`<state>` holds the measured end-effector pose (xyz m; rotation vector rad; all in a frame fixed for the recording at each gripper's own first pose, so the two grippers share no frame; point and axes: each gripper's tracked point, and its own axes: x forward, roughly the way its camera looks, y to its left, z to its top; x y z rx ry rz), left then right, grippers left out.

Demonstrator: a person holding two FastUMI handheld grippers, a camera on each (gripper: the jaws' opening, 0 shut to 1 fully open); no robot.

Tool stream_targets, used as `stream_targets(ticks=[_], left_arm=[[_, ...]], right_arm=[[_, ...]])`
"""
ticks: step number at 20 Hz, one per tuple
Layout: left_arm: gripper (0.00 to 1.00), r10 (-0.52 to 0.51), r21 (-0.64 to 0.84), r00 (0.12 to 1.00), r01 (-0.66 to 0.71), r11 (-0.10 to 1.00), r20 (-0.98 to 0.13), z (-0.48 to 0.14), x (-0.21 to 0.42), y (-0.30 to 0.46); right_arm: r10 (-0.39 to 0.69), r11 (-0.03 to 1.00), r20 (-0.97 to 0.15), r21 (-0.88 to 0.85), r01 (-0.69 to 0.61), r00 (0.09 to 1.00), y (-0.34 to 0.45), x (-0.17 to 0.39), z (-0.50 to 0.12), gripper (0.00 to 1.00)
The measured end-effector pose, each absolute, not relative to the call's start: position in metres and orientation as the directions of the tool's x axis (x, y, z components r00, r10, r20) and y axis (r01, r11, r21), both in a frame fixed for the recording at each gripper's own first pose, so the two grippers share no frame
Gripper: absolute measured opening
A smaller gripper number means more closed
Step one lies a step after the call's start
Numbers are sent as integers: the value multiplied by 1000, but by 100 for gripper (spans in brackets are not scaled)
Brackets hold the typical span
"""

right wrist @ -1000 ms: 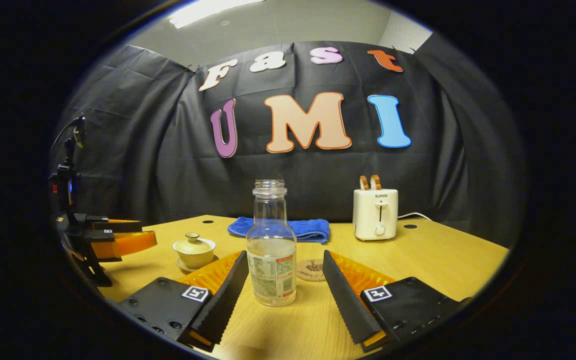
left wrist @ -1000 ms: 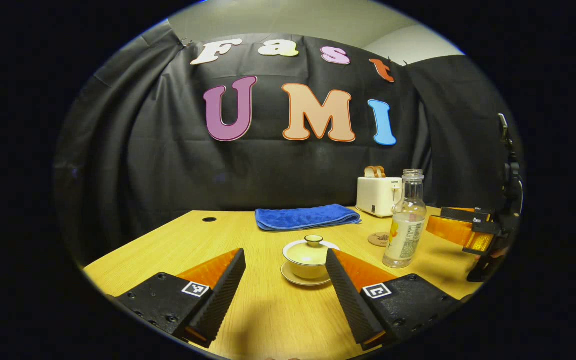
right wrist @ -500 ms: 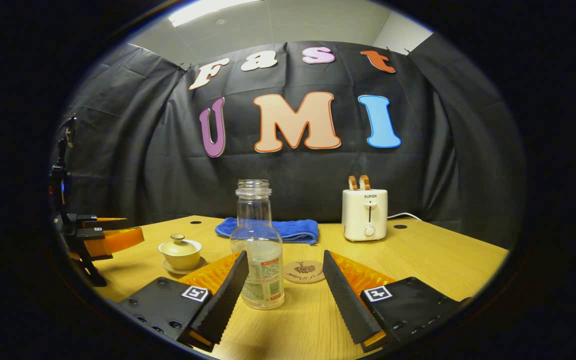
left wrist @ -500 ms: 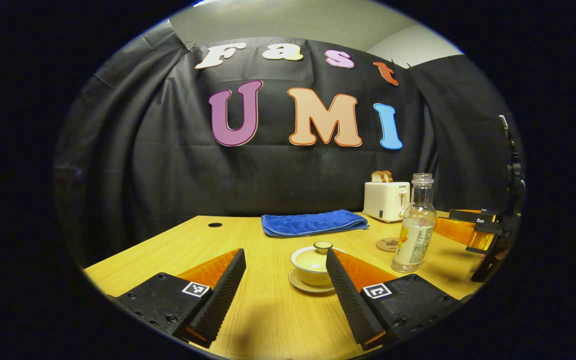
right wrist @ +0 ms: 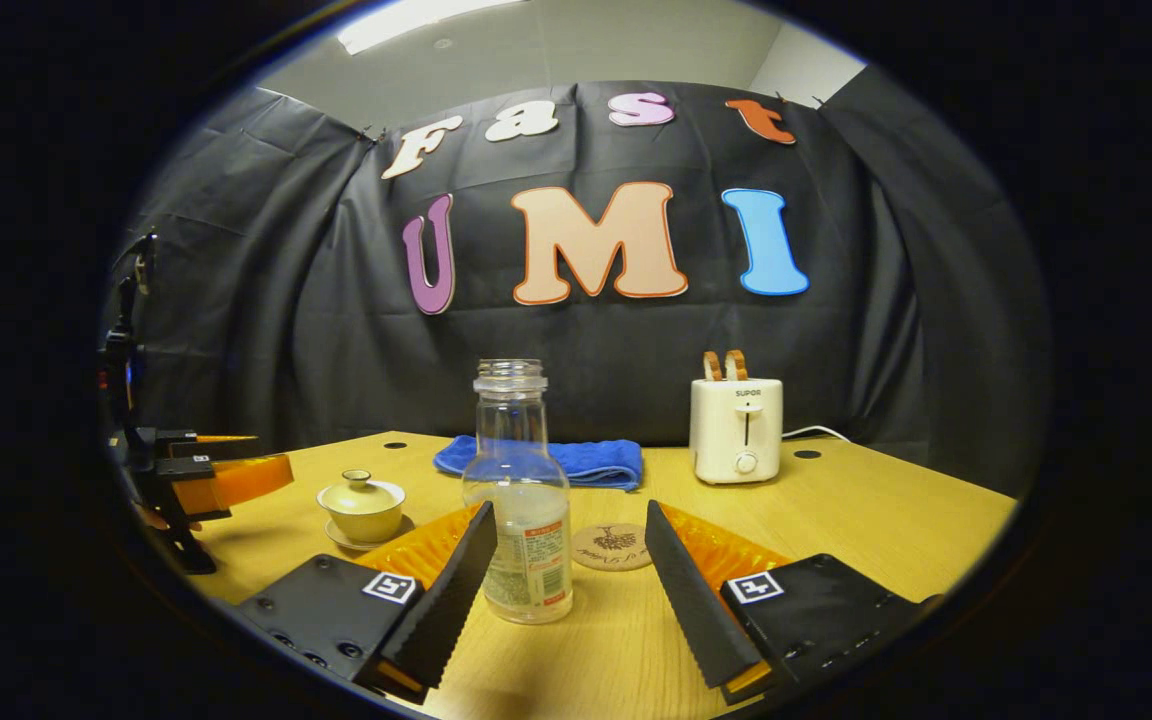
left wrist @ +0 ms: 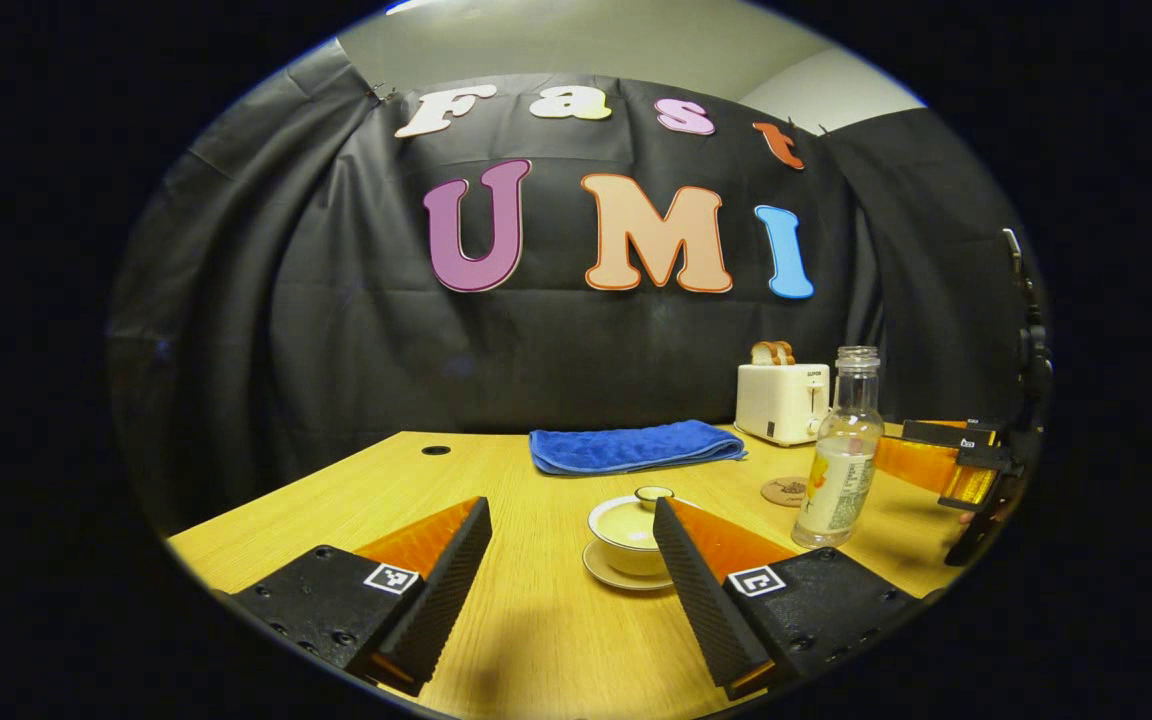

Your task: Open the teacup lid with one hand, grasp the water bottle and pour water into the teacup with the other hand; after pouring, place the water bottle on the coaster and then close the teacup lid.

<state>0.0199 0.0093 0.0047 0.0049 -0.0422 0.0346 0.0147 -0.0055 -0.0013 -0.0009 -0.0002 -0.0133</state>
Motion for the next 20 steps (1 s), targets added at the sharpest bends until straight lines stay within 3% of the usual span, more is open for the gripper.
stream_targets(ticks=[9,16,20], left_arm=[[95,-119,10,993,119,993,27,3,61,-20],[95,-201,30,973,206,978,-115,-18,84,-36],[87,-208,43,970,214,976,-123,-18,90,-37]], right_arm=[[33,999,0,1,-33,999,1,15,-2,96],[39,999,-1,1,-39,999,2,15,-2,96],[43,999,-1,1,-43,999,3,14,-1,96]])
